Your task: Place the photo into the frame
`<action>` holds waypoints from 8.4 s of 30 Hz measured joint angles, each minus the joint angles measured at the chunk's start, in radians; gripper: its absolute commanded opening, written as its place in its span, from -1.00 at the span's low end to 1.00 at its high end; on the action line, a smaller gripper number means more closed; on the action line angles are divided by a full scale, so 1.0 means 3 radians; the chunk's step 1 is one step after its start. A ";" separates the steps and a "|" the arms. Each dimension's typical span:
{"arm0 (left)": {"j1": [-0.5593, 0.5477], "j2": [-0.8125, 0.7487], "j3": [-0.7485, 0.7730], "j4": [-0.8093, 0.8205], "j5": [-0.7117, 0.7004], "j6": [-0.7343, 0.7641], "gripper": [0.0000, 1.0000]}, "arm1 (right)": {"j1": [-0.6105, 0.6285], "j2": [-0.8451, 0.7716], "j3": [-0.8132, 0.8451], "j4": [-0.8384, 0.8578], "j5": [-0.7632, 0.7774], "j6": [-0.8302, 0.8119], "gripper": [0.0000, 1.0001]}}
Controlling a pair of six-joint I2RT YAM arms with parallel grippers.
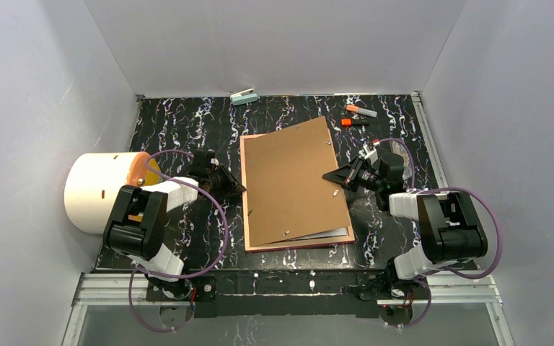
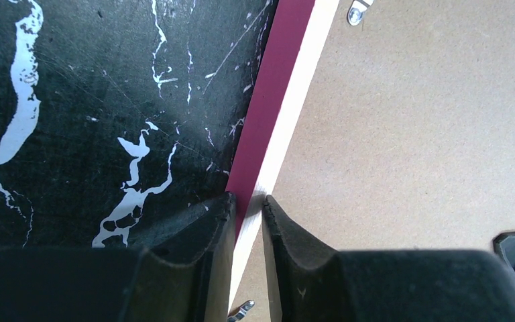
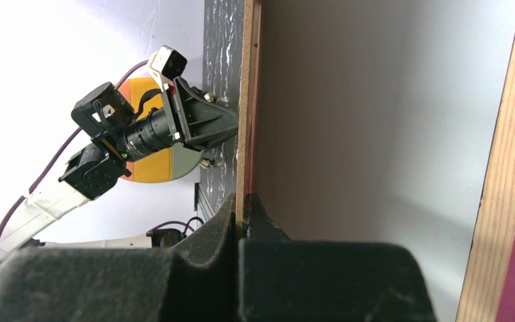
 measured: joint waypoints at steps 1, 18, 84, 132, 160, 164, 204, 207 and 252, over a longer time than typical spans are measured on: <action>0.0000 0.0000 0.0000 0.0000 0.0001 0.0000 -0.62 | 0.0000 0.0013 0.0000 0.0023 0.0001 0.0001 -0.97; 0.0000 0.0004 0.0003 0.0009 0.0001 0.0003 -0.65 | 0.0000 0.0076 -0.0003 0.0116 0.0051 -0.0058 -0.97; -0.0011 0.0056 0.0223 -0.0323 -0.0089 0.0292 -0.52 | 0.0000 0.0027 0.0720 -0.2398 0.0968 -0.1193 0.23; -0.0011 0.0031 0.0257 -0.0456 -0.0072 0.0352 -0.45 | 0.0047 0.0357 0.1100 -0.2818 0.1610 -0.1512 -0.11; -0.0009 -0.0004 0.0209 -0.0492 -0.0108 0.0390 -0.58 | 0.0295 0.0263 0.1063 -0.2886 0.1629 -0.1563 -0.32; -0.0004 -0.0154 0.0069 -0.0477 -0.0140 0.0404 -0.65 | 0.0342 0.0175 0.0977 -0.2903 0.1635 -0.1535 -0.34; -0.0013 -0.0938 -0.0542 -0.0734 0.0055 0.0510 -0.80 | 0.2603 0.0698 0.1340 -0.1957 0.1876 0.0179 -0.70; -0.0013 -0.0938 -0.0538 -0.0739 0.0057 0.0529 -0.82 | 0.2720 0.0894 0.1497 -0.1893 0.1890 0.0249 -0.79; -0.0013 -0.0936 -0.0483 -0.0838 0.0025 0.0580 -0.90 | 0.2890 0.1545 0.1956 -0.1448 0.1975 0.0229 -0.72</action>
